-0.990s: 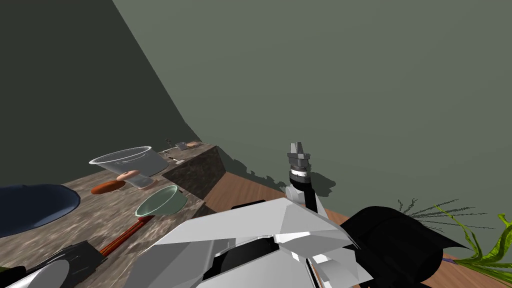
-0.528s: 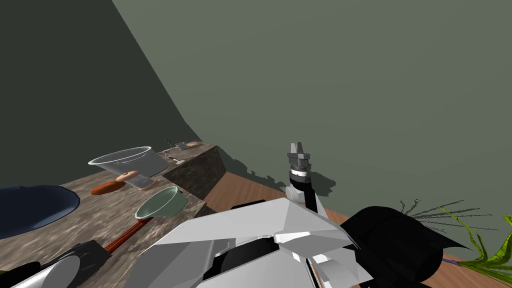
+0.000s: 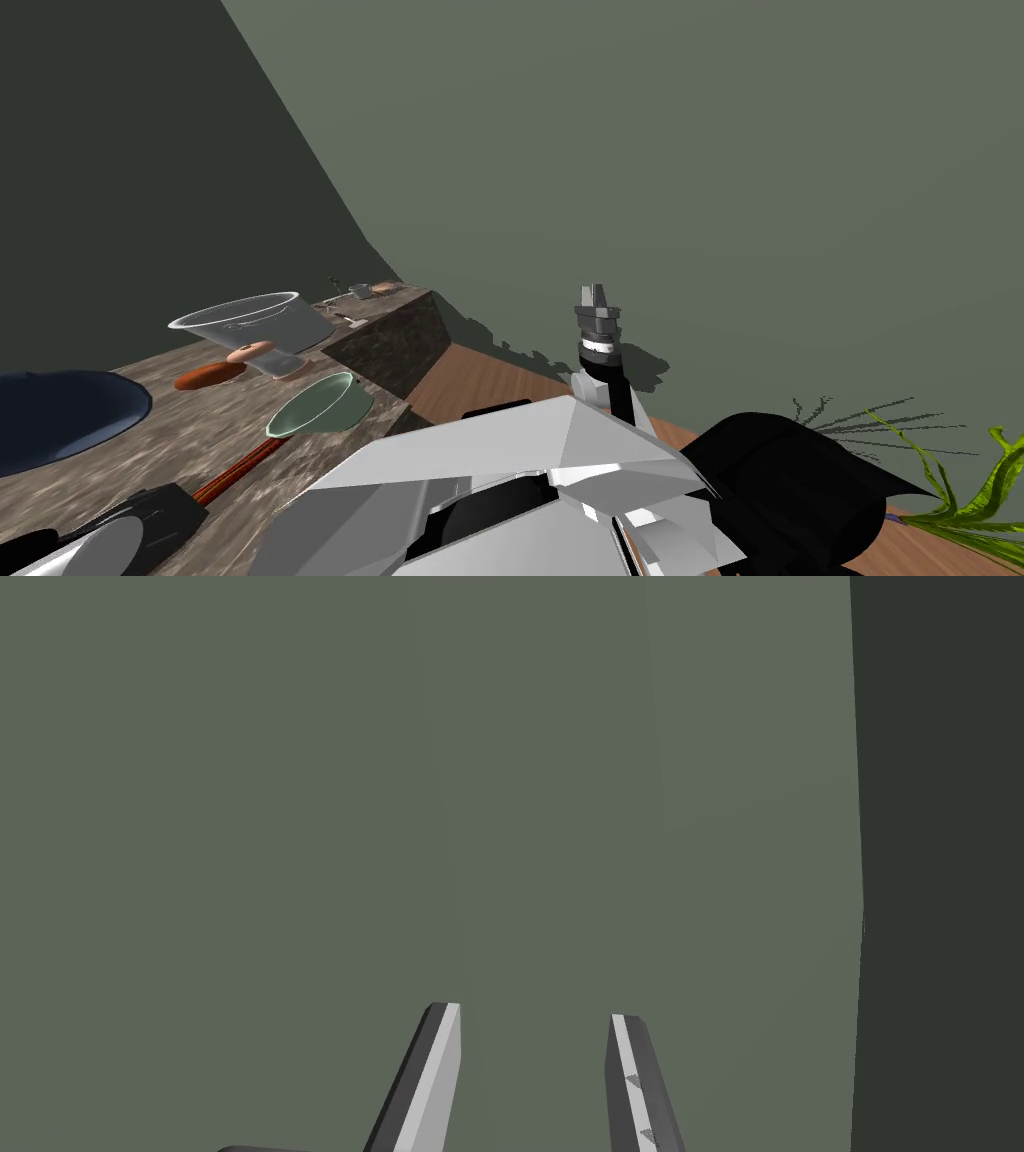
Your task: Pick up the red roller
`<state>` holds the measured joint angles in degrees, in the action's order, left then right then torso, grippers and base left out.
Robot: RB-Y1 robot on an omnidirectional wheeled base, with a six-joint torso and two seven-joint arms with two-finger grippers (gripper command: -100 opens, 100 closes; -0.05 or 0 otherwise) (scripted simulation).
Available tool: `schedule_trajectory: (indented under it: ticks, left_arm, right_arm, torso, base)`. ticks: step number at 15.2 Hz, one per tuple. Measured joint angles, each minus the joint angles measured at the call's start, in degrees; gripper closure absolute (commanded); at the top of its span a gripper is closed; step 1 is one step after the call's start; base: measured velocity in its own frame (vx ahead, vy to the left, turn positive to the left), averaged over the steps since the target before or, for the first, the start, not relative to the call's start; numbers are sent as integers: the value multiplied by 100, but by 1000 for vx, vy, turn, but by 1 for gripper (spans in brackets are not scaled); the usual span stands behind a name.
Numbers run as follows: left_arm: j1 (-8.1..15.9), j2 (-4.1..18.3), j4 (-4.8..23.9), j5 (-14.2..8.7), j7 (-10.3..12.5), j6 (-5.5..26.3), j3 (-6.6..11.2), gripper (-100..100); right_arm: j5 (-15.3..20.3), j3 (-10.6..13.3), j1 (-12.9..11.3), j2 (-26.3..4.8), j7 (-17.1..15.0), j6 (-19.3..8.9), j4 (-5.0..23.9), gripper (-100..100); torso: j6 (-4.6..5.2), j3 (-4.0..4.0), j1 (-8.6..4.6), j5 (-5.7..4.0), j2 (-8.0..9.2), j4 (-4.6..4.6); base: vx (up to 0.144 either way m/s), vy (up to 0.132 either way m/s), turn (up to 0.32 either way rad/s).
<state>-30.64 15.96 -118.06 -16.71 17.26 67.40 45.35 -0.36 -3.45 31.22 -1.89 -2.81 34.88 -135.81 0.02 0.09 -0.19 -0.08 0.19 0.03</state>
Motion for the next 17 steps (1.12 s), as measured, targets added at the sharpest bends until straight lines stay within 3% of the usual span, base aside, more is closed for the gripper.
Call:
schedule_trajectory:
  ticks: [4, 10, 12, 15, 17]
  left_arm:
    - [-118, 336, -133, -36, 50, 12, 156, -100]
    - [-216, 739, -66, -107, 112, -56, 372, -100]
    - [-125, 649, 62, -159, 124, 61, 418, -100]
    - [32, 401, 203, -91, 142, 227, 327, -100]
    - [81, 296, 347, -92, 130, 264, 272, -100]
  right_arm:
    - [0, 0, -2, 0, 0, 0, 0, 0]
    - [0, 0, -2, -1, 0, 0, 0, 0]
    - [0, -1, 1, -2, 0, 0, 0, 0]
    - [0, -2, 3, -2, 0, 0, 0, 0]
    - [0, -2, 3, -2, 0, 1, 0, 0]
  torso:
    - [-2, 35, -8, -3, 59, 14]
    - [2, 23, 20, 4, 37, 10]
    - [4, -9, 57, 13, -22, -2]
    - [3, -52, 71, 18, -95, -19]
    - [1, -53, 60, 15, -91, -21]
  base:
    - [-177, -59, -25]
    - [-107, 3, -86]
    - [132, 124, -115]
    - [211, 112, -38]
    - [76, 51, -24]
